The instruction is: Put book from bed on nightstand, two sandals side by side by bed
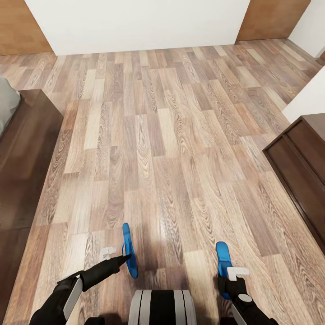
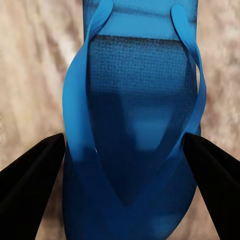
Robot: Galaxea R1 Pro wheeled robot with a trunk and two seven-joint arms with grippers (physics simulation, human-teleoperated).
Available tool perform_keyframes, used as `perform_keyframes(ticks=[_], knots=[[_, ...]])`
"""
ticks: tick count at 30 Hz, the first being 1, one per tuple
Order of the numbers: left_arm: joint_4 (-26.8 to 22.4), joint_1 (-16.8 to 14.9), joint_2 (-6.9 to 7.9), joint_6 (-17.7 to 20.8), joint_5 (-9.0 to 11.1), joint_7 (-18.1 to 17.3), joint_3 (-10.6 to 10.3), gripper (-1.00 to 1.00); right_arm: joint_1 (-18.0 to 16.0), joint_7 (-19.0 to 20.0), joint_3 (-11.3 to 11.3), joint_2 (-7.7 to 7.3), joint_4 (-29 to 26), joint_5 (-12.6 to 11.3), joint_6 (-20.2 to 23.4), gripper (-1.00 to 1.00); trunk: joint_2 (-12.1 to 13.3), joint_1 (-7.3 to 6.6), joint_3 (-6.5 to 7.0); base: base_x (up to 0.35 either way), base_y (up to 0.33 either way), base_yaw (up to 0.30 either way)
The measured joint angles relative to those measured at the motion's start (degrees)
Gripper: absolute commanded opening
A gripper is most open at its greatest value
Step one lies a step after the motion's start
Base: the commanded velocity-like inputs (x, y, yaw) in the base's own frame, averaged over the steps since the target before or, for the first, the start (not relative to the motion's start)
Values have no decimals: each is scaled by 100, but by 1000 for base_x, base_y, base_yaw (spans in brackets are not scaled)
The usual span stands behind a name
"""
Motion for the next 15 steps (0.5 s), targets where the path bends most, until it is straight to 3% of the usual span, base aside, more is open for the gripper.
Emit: perform_keyframes(ticks=[5,15], knots=[[0,0,0,0,-1,0,0,-100,0,1,2,-1,-1,-2,0,-100,0,0,0,0,0,0],[0,-1,0,1,7,0,-5,-100,0,3,14,0,-5,-3,1,-100,9,-18,155,0,0,0]])
